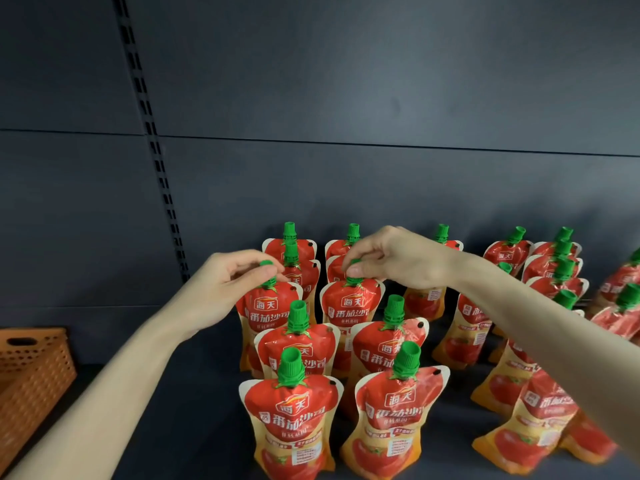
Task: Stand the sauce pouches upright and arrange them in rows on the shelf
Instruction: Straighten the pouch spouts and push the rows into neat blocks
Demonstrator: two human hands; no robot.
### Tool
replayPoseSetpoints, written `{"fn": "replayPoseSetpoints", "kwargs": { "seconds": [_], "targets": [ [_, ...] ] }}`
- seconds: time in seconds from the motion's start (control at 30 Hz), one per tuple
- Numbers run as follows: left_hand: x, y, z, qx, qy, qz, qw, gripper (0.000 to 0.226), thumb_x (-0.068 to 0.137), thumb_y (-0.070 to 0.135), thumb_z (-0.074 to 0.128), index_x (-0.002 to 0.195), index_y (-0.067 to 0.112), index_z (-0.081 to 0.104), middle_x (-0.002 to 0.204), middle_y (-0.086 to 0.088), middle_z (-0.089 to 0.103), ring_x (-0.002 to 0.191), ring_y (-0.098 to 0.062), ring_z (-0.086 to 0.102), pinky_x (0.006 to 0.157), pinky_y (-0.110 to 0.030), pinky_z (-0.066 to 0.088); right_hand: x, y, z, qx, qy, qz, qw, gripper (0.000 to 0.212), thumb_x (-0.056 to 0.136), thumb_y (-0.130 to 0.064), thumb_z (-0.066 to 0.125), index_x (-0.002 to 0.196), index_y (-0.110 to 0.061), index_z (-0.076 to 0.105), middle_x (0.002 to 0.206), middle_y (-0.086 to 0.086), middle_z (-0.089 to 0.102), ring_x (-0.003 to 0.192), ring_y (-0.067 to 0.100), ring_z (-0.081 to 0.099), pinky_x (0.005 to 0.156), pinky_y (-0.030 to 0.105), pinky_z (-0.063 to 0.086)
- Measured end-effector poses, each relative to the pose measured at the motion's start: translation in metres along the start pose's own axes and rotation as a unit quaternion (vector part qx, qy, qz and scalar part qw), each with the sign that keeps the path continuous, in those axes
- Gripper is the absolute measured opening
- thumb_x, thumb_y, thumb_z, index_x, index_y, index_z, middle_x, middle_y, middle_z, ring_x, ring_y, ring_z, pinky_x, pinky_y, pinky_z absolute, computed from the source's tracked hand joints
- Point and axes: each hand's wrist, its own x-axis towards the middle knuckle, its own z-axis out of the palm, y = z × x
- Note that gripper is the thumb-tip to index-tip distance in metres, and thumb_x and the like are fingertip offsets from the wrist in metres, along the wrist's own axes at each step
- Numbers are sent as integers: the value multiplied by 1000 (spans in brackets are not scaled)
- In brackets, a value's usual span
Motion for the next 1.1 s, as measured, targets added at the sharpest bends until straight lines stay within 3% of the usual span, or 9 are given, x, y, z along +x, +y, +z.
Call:
{"fn": "replayPoseSetpoints", "kwargs": {
  "seconds": [0.07,0.17,0.3,0.43,0.57,0.97,1.1],
  "targets": [
    [3,1,6,-6,12,6,1000,23,82,28,55,95,15,69,93,4,74,91,-9,68,73,-17,54,-2,4,-2,-5,9,4,1000,17,88,-25,62,101,-19,71,93,-8,72,88,1,66,83,17,51],
    [7,2,13,-13,12,13,1000,25,82,30,55,95,14,69,94,2,73,91,-9,68,77,-20,54,-5,8,-4,-5,11,1,1000,16,88,-23,62,101,-18,71,85,-18,67,79,-11,62,73,5,47],
    [11,1,20,-20,19,18,999,24,83,28,55,96,13,68,94,2,73,91,-9,68,75,-18,54,-6,11,-6,-10,21,1,1000,18,88,-25,62,102,-19,71,85,-22,65,77,-16,60,70,0,44],
    [13,0,24,-21,16,21,999,19,87,21,55,96,11,68,93,1,73,89,-9,69,74,-17,52,-4,10,-4,-14,26,-3,1000,17,88,-24,62,101,-19,71,83,-25,63,75,-19,58,73,-1,44],
    [12,-1,25,-26,20,24,999,23,84,26,55,96,11,68,93,2,73,90,-9,68,74,-17,52,-2,7,-3,-27,30,-13,999,17,88,-23,62,102,-19,71,86,-21,64,77,-16,59,82,5,45],
    [10,-3,25,-32,16,24,999,24,82,29,55,96,15,67,94,3,73,91,-10,68,74,-19,53,-5,7,-3,-32,35,-17,999,17,87,-22,63,102,-19,71,84,-23,63,74,-19,58,77,0,43],
    [9,-2,25,-30,12,19,999,25,81,31,54,98,15,66,95,3,73,93,-10,68,75,-20,53,-6,2,-3,-34,36,-11,999,18,88,-22,62,104,-18,70,90,-16,65,83,-6,62,84,7,46]
  ]
}}
